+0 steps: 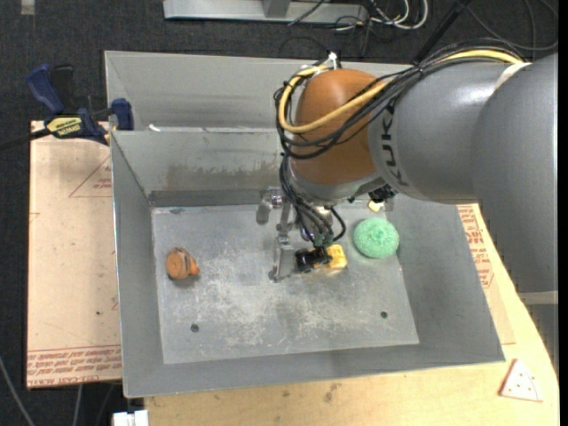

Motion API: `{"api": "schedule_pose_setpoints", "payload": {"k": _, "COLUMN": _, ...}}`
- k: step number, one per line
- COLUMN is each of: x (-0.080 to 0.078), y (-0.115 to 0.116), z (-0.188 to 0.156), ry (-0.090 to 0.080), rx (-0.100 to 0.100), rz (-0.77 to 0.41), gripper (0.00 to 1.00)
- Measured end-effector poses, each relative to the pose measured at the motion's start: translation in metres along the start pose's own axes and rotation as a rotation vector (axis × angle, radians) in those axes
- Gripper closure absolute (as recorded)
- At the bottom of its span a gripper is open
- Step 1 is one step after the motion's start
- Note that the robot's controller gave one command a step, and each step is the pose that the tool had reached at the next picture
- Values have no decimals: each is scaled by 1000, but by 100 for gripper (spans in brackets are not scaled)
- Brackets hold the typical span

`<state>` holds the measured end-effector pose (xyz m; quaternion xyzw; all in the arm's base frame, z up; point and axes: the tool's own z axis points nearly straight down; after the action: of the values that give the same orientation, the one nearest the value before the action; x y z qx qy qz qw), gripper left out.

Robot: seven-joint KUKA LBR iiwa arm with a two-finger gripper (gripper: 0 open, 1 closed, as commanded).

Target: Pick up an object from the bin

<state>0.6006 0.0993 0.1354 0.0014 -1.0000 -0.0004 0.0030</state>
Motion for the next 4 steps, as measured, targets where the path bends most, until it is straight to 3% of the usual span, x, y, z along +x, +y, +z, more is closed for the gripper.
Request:
{"api": "schedule_pose_setpoints", "payload": {"k": 1, "x": -2, "y": 0, "z": -5, "ry": -7, "rx": -1, "rz": 2, "gripper": 0}}
{"api": "schedule_pose_setpoints", "payload": {"k": 2, "x": 2, "y": -39, "z": 8, "ry": -9, "rx": -2, "rz": -114, "gripper": 0}}
{"api": "schedule_pose_setpoints", "payload": {"k": 3, "x": -1, "y": -127, "z": 10, "ry": -9, "rx": 4, "rz": -132, "gripper": 0}}
{"api": "schedule_pose_setpoints", "payload": {"k": 4, "x": -6, "y": -115, "z": 18, "ry": -10, "rx": 0, "rz": -42, "gripper": 0}}
